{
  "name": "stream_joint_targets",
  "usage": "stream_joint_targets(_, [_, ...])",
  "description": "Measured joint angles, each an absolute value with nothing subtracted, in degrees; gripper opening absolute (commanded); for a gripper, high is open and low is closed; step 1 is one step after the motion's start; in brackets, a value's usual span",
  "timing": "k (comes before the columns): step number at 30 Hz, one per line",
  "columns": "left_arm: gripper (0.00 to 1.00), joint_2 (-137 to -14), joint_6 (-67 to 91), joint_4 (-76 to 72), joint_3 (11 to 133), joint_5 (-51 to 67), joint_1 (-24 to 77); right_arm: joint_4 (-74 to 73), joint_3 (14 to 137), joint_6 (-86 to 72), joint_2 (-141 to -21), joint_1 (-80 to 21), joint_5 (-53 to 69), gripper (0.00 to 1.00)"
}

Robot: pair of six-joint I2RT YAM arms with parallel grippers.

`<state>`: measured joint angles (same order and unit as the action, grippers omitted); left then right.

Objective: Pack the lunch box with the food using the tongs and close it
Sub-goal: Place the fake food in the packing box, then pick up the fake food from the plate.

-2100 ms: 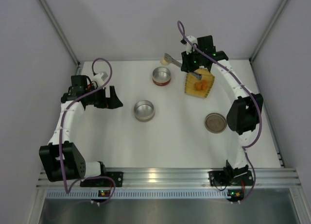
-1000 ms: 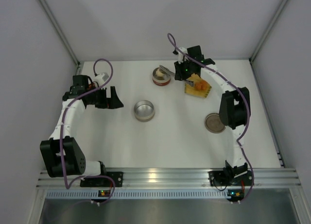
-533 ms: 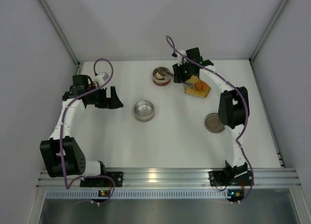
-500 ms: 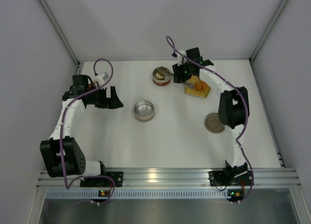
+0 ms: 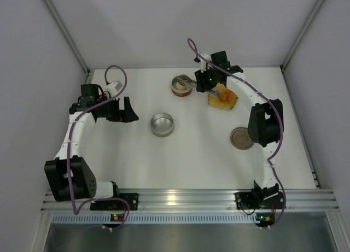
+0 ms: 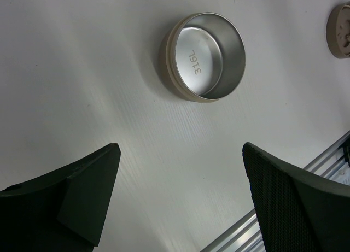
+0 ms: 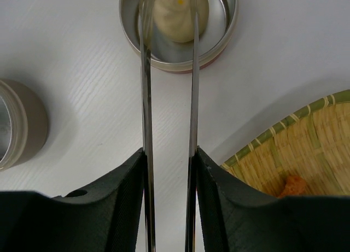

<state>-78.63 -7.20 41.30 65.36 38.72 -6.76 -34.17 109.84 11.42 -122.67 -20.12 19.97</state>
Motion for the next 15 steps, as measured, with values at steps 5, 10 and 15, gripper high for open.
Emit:
stream_joint_targets(5, [0.98, -77.8, -7.2, 41.5, 65.4, 38.7, -6.8, -34.6, 109.8, 11.9, -119.5, -20.1, 19.7, 0.37])
stream_joint_targets(10, [0.98, -77.1, -7.3, 41.7, 65.4, 38.7, -6.8, -36.6, 109.8, 12.3, -116.1, -20.1, 19.6, 0.36])
stream_joint_targets(15, [0.98, -75.6, -8.5, 42.5, 65.4, 38.5, -6.8, -41.5, 109.8, 14.6, -111.9, -19.3, 17.8, 0.35])
